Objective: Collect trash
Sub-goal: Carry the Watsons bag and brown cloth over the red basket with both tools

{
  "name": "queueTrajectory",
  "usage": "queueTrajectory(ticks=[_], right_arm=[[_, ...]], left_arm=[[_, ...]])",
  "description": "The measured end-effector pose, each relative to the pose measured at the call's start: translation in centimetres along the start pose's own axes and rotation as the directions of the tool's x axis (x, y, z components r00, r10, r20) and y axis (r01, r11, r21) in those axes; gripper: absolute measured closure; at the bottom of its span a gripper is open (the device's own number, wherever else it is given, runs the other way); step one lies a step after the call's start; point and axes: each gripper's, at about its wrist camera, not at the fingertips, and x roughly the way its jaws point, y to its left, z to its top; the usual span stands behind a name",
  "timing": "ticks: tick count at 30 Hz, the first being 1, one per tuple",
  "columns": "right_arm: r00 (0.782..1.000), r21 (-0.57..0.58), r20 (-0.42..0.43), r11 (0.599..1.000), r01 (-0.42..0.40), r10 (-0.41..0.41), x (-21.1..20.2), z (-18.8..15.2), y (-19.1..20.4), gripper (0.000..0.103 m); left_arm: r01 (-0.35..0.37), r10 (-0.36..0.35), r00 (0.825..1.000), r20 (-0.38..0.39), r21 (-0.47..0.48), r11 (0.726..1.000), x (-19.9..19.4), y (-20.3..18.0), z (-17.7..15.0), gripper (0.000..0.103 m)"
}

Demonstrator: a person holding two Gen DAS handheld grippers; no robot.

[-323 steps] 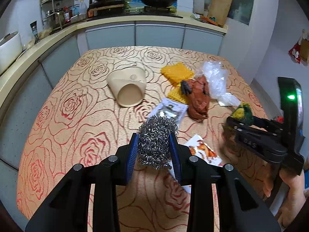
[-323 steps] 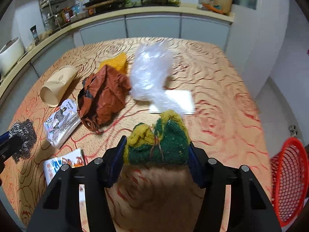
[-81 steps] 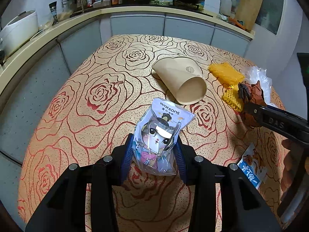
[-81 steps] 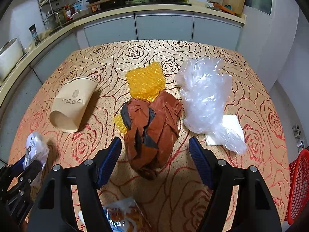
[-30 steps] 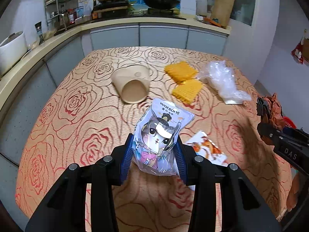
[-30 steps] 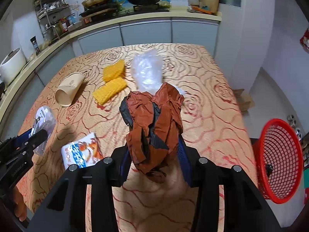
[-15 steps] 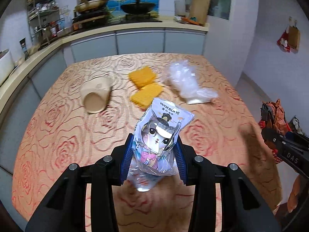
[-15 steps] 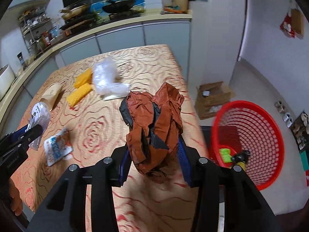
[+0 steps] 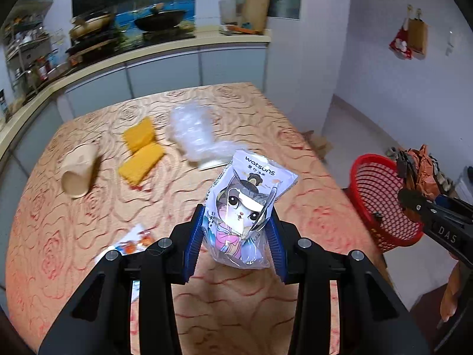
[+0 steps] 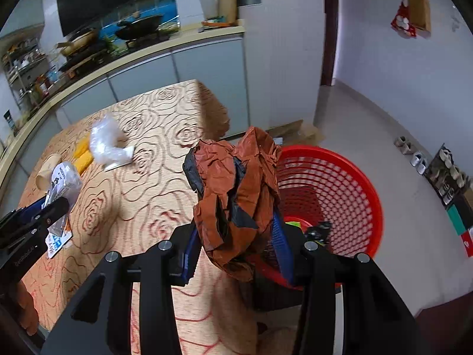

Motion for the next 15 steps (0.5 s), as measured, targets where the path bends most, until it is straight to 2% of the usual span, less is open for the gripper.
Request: queueTrajectory(ticks=[15], right_arm=[[0.998,0.083,0.000,0.995,0.057,-0.057,-0.2,0.2,-6.0,0.061]], left_arm=[[0.090,-0.090,0.996,-0.009,0.082,0.993,1.9,-7.3,1.7,0.063]])
